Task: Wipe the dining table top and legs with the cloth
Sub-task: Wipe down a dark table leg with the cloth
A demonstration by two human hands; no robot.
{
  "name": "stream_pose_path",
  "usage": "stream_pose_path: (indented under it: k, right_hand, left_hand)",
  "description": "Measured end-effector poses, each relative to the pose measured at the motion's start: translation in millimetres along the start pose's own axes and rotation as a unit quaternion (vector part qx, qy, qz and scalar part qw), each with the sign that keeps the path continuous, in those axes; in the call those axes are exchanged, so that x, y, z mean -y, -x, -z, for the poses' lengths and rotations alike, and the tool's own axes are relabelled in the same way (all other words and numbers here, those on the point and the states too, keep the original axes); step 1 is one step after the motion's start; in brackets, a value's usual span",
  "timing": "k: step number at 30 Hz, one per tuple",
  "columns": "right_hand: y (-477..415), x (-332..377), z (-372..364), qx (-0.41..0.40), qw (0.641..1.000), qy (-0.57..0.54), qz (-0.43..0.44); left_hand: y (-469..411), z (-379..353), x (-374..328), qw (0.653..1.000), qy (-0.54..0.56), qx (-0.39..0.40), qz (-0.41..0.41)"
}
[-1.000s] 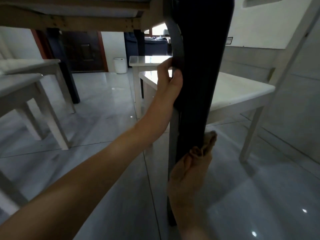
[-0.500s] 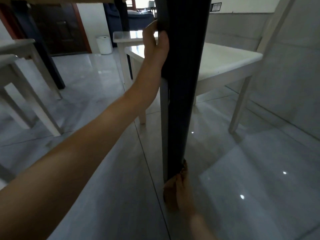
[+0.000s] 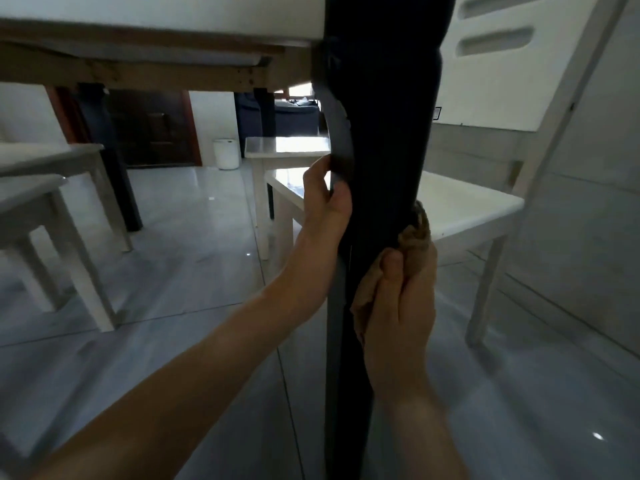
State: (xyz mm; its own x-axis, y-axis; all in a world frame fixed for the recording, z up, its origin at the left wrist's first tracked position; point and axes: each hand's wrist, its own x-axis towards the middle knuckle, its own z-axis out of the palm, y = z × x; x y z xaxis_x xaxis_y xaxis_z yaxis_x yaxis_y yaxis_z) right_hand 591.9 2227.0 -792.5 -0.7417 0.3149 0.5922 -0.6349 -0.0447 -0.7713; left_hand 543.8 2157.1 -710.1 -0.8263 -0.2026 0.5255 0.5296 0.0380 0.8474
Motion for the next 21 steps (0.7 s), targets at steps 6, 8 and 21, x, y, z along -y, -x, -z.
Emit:
stream_pose_path:
  k: [6, 8, 21]
  right_hand:
    - [51, -44, 11, -0.034, 0.998, -0.011, -0.060]
    - [68, -63, 16, -0.044, 0.992, -0.020, -0.115]
    - [50, 51, 45, -0.031, 0.903, 0.076, -0.422]
  left_hand:
    - [-15, -3, -1, 0.999, -0.016, -0.034, 0.003]
    - [0, 3, 2, 1.000, -0.011, -0.006, -0.009]
    - [49, 13, -49, 0.992, -0.027, 0.081, 0.094]
